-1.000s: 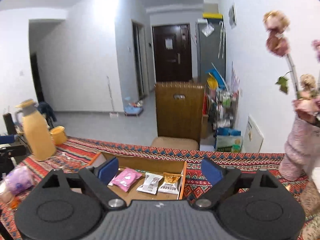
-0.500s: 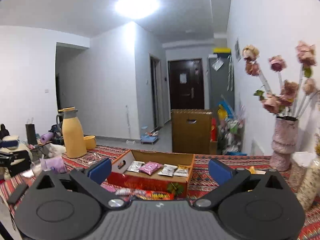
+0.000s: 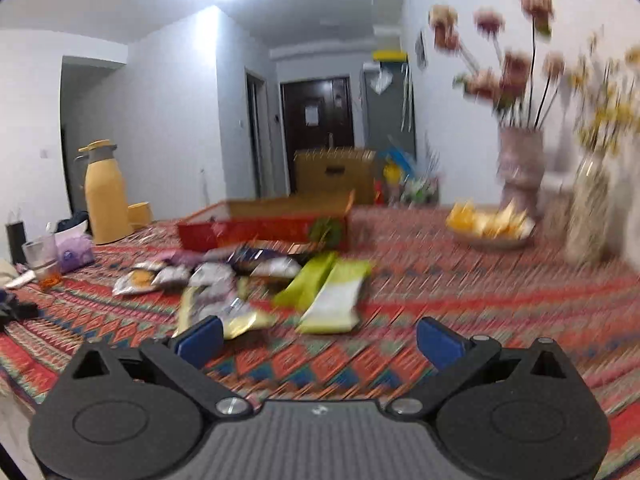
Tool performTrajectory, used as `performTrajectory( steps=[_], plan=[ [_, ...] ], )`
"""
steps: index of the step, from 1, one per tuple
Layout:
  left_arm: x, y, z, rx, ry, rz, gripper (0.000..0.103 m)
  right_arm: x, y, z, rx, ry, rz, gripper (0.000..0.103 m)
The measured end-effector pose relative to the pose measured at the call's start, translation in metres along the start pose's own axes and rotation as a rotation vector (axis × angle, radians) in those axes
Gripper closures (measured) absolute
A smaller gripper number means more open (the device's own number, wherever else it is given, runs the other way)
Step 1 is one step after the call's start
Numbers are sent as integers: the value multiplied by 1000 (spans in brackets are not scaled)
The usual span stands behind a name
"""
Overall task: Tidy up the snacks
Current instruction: 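Move both grippers back from the box to the snack pile, then grasp a white cracker packet with the left gripper while the right grasps a white packet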
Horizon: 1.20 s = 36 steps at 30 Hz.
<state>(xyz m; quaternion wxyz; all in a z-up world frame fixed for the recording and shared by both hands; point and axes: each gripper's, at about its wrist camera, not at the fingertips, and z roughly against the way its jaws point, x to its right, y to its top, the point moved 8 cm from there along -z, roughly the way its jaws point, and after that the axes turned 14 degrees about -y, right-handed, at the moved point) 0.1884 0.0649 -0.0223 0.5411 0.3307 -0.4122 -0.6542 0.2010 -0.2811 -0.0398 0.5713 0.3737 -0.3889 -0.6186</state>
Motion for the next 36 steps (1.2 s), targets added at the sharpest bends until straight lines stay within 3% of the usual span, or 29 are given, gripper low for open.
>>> performTrajectory(
  steps=[2, 4, 11, 16, 23, 28, 31, 32, 36],
  plan=[
    [1, -7, -9, -21, -9, -2, 0, -14, -11, -9, -15, 31, 14, 0],
    [2, -7, -15, -23, -22, 7, 0, -27, -17, -15, -10, 9, 67, 0],
    [0, -6, -33, -38, -52, -2, 0, -53, -13, -31, -7, 31, 130, 0],
    [-1, 13, -53, -51, -114, -106, 0, -59, 4, -43, -4, 45, 122, 0],
    [-20, 49, -118, -99, -210, -211, 0, -74, 39, -87, 7, 66, 142, 0],
    [-33, 56, -176, -166, -236, -263, 4, -87, 52, -144, -91, 114, 133, 0],
    [-35, 52, -201, -233, -249, -305, 14, -89, 58, -181, -170, 121, 79, 7],
    [-36, 52, -207, -239, -253, -309, 18, -90, 59, -192, -190, 115, 83, 15],
    [-39, 56, -222, -227, -312, -276, 26, -98, 59, -224, -220, 112, 118, 31]
  ],
)
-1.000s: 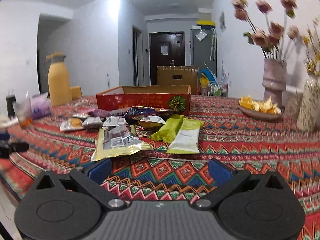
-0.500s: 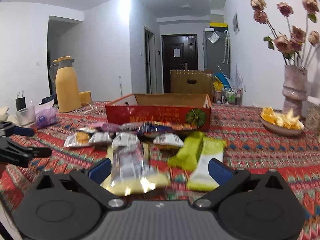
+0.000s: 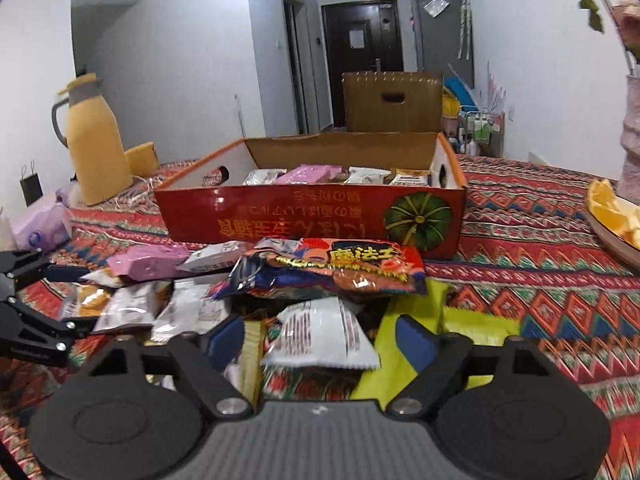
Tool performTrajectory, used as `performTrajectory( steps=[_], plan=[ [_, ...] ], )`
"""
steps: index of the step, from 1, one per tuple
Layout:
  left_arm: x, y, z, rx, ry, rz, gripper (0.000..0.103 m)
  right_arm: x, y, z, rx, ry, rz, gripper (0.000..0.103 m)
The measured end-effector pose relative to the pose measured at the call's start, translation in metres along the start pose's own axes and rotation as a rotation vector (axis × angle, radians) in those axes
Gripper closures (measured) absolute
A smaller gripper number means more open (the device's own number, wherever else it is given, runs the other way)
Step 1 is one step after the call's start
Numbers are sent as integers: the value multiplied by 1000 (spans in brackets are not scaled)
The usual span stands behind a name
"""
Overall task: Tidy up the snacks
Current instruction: 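Grasp a white cracker packet with the left gripper while the right grasps a white packet, then carry both held packets toward the red box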
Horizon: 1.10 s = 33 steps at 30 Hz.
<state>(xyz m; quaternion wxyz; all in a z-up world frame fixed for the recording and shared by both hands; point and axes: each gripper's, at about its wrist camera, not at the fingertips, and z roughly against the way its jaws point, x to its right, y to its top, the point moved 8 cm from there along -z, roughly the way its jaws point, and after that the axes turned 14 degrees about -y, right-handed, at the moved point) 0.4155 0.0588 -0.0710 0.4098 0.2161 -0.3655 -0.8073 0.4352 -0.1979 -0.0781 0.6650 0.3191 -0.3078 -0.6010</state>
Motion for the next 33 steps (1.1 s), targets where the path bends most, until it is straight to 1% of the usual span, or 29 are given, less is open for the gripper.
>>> performTrajectory(
  steps=[1, 2, 3, 4, 6, 8, 11, 13, 14, 16, 17, 20, 22, 23, 25, 26, 28, 29, 30, 31, 32, 33],
  plan=[
    [-1, 1, -2, 1, -17, 16, 28, -2, 1, -6, -2, 5, 8, 35],
    [-1, 0, -3, 0, -33, 40, 34, -4, 3, -10, -6, 12, 19, 44],
    [-1, 0, -2, -4, -44, 57, 43, -6, 3, -15, -17, 14, 27, 54],
    [-1, -1, 0, -7, -48, 67, 44, -9, 1, -20, -29, 12, 34, 57],
    [2, -5, 6, -2, -30, 60, 47, -12, -4, -27, -55, 15, 49, 56],
    [7, -12, 14, 15, -12, 50, 49, -15, -7, -25, -47, 18, 67, 56],
    [14, -17, 25, 12, 14, 67, 52, -17, -9, -17, -42, 7, 88, 59],
    [17, -22, 37, -11, 54, 113, 55, -15, -9, -6, -26, -2, 82, 60],
    [20, -24, 45, -11, 61, 140, 58, -14, -9, 2, -17, -3, 78, 60],
    [28, -29, 63, 20, 52, 190, 73, -11, -14, 19, -1, -6, 55, 60],
    [33, -33, 73, 36, 52, 212, 79, -9, -18, 29, 3, -10, 42, 60],
    [42, -47, 95, 75, 66, 291, 81, -2, -36, 60, 14, -18, -1, 60],
    [47, -61, 105, 79, 62, 370, 84, 4, -48, 79, 16, -26, -20, 60],
    [50, -65, 108, 80, 70, 386, 85, 7, -54, 87, 17, -34, -26, 60],
    [55, -71, 114, 90, 82, 390, 84, 12, -66, 103, 14, -44, -29, 60],
    [58, -71, 118, 100, 72, 375, 82, 15, -70, 109, 14, -48, -32, 60],
    [64, -63, 124, 141, 72, 309, 55, 21, -77, 119, 14, -56, -36, 60],
    [65, -61, 124, 151, 77, 297, 36, 23, -79, 122, 14, -62, -38, 60],
    [67, -58, 120, 131, 65, 286, 32, 25, -79, 125, 18, -67, -42, 60],
    [67, -57, 114, 100, 64, 287, 32, 26, -79, 129, 25, -68, -47, 60],
    [67, -57, 107, 70, 78, 299, 32, 26, -78, 134, 37, -66, -53, 60],
    [66, -61, 97, 20, 111, 316, 32, 26, -77, 137, 49, -63, -55, 60]
  ],
)
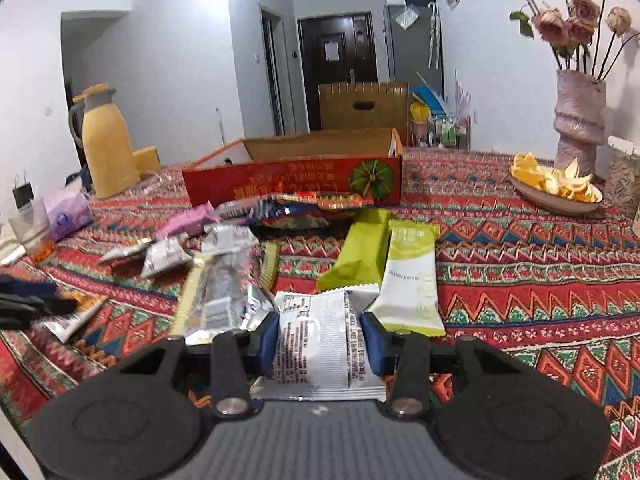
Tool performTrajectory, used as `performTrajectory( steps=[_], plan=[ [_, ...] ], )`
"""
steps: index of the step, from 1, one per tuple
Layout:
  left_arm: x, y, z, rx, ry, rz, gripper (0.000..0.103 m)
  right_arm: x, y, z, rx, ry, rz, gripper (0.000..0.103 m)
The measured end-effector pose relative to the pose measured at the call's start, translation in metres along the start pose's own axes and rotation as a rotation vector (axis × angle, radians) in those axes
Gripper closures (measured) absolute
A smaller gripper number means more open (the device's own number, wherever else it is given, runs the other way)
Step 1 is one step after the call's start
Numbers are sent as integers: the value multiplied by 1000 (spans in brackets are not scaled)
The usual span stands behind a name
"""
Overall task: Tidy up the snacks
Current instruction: 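Carry both held packets toward the red box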
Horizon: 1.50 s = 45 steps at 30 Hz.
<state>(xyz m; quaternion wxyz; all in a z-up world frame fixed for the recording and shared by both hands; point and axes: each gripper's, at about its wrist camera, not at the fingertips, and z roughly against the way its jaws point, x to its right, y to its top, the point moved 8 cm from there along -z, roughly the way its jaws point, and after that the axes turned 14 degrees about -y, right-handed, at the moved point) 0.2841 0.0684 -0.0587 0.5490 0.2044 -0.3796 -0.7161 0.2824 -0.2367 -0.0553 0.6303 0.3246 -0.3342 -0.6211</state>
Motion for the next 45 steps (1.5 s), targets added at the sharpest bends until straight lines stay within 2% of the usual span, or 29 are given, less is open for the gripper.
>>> performTrajectory(
  steps=[1, 2, 3, 6, 11, 16, 19, 22, 27, 31, 34, 37, 39, 41, 43, 45],
  plan=[
    [1, -5, -6, -28, 26, 0, 33, -1, 1, 4, 9, 4, -1, 60],
    [3, -7, -8, -4, 45, -4, 35, -2, 1, 7, 16, 8, 0, 60],
    [6, -9, -7, 7, 43, -9, 50, -3, 1, 9, 21, 10, 1, 60],
    [13, -12, -3, 15, 16, 3, 62, -6, -3, 13, 22, 14, 14, 60],
    [21, -18, 8, 3, 34, -4, 63, -5, -5, 16, 26, 21, 9, 60],
    [21, -7, 27, 50, 20, 26, 63, -6, -1, 23, 53, 31, 9, 60],
    [21, 17, 39, 111, -23, 24, 63, -5, 9, 24, 60, 70, -17, 60],
    [17, 54, 40, 150, -71, 26, 63, -1, 33, 24, 101, 89, -15, 60],
    [6, 146, 11, 198, -103, -8, 63, 6, 107, 5, 194, 110, 36, 60],
    [-9, 222, -49, 195, -76, -46, 63, 4, 176, -57, 201, 122, 39, 60],
    [-23, 268, -112, 169, -34, -24, 61, -2, 222, -128, 111, 160, -41, 60],
    [-39, 298, -188, 85, 7, -15, 61, -21, 255, -203, 33, 156, -100, 60],
    [-47, 311, -234, 24, -3, 10, 61, -40, 266, -249, -49, 197, -147, 60],
    [-54, 316, -264, -18, -7, 55, 61, -55, 270, -292, -139, 238, -209, 60],
    [-58, 320, -290, -50, -27, 105, 61, -65, 265, -337, -258, 286, -317, 60],
    [-59, 321, -307, -62, -30, 110, 61, -68, 253, -377, -370, 296, -426, 60]
  ],
)
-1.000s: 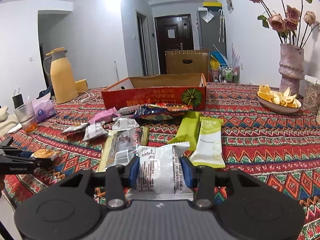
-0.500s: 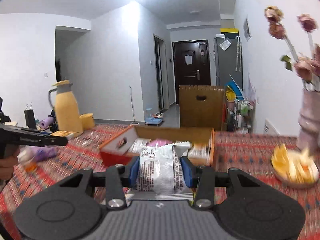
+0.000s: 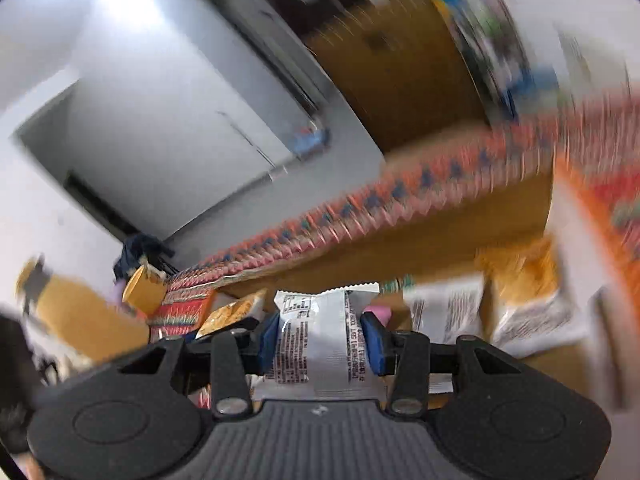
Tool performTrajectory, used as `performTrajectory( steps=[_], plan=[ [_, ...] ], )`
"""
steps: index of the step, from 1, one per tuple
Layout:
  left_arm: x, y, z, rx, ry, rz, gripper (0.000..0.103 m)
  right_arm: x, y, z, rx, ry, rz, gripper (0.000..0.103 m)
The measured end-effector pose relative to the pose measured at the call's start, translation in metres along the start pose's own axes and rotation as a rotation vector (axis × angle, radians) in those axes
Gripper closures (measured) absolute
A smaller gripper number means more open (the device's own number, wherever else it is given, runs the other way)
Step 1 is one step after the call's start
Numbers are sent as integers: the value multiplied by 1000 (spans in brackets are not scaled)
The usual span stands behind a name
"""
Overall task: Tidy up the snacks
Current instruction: 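Carry both held packets toward the red box, then lower both packets into the red box and open both grippers, then move both grippers back from the box to the snack pile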
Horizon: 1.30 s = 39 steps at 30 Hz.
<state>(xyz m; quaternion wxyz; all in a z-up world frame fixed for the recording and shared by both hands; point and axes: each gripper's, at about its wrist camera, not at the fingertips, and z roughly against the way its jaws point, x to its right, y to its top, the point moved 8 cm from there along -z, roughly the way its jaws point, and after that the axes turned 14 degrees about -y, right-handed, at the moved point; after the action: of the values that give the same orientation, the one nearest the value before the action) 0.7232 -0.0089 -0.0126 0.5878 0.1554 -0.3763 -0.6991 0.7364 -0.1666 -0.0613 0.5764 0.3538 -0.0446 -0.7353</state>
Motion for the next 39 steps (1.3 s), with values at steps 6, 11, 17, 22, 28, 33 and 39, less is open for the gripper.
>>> performTrajectory(
  steps=[6, 11, 17, 22, 28, 33, 39],
  plan=[
    [1, -17, -46, -123, -8, -35, 47, 11, 7, -24, 40, -201, 74, 57],
    [2, -12, -26, -23, -21, -33, 30, 3, 9, -15, 43, -197, 97, 37],
    [5, -2, 34, 27, -26, -61, 30, -2, 28, 36, 119, -195, 91, 37],
    [13, 12, 107, 102, 13, -69, 27, -2, 32, 109, 242, -223, 182, 30],
    [38, 10, 218, 202, 48, -139, 15, 3, 23, 209, 325, -278, 300, 26],
    [65, -13, 310, 289, 39, -167, 1, -2, -3, 303, 402, -300, 433, 16],
    [102, -72, 398, 374, 68, -238, 0, 7, -43, 396, 493, -254, 451, 3]
  ],
)
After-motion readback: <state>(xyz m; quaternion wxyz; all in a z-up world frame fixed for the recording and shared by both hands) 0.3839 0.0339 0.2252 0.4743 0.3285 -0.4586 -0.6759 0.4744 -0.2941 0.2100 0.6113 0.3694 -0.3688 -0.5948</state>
